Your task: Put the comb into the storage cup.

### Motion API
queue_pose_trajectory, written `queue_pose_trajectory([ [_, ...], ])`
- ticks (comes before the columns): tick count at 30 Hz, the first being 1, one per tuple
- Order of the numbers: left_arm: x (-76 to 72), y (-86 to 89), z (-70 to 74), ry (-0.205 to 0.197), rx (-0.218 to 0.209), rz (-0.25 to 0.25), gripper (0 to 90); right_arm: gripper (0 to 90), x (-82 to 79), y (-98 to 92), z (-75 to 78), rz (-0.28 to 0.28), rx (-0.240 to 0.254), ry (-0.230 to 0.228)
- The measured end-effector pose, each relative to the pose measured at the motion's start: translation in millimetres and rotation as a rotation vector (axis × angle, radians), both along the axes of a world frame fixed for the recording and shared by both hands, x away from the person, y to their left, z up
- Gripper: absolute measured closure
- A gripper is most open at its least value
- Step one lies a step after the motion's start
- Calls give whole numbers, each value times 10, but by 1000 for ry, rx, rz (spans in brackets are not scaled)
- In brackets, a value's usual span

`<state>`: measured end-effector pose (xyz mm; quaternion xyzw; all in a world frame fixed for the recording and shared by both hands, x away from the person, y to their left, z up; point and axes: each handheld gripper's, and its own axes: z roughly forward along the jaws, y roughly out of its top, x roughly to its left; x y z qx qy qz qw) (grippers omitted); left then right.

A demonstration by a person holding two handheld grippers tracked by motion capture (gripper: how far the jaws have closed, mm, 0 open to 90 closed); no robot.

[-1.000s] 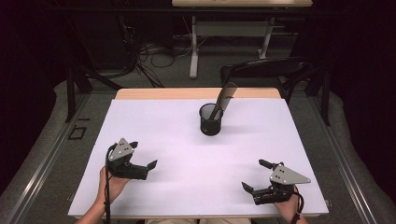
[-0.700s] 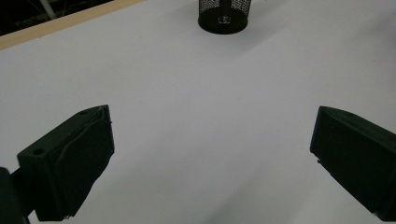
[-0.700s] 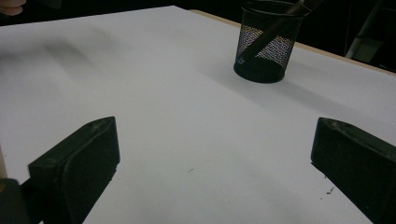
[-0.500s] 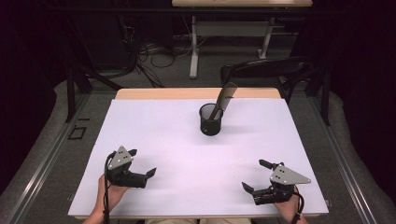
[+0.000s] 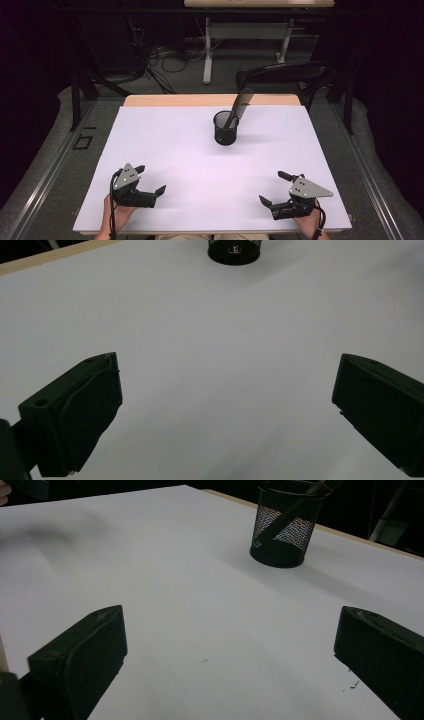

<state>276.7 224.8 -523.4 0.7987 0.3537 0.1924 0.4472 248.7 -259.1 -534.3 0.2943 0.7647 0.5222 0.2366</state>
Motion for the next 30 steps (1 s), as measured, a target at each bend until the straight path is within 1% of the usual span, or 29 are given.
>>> queue_pose_trajectory([
  [5,-50,5,-28,6,2,6,0,1,-1,3,-3,-2,1,4],
  [8,-76,11,-45,10,-4,10,0,1,-1,4,-3,-1,-3,8],
  [9,-84,17,-47,10,2,7,0,0,-1,5,-4,-1,-3,9],
  [10,-91,19,-51,9,1,7,0,0,-2,5,-5,1,0,16],
  [16,-142,39,-51,-5,8,18,0,0,-1,6,-9,0,0,19],
  [17,-151,39,-55,-7,14,16,0,0,-2,6,-9,0,0,19],
  [18,-161,36,-66,-5,10,17,0,0,-2,6,-9,0,-1,18],
  [20,-169,29,-90,5,11,10,0,0,-2,5,-10,0,0,19],
  [21,-170,26,-94,3,19,6,0,0,-1,3,-9,0,-3,20],
  [22,-167,24,-93,-1,19,6,0,0,0,3,-10,1,-3,20],
  [26,-127,38,-78,-1,-4,4,0,0,4,9,-15,6,-7,22],
  [30,-104,38,-76,8,-14,-3,0,0,-5,9,-18,4,-4,28],
])
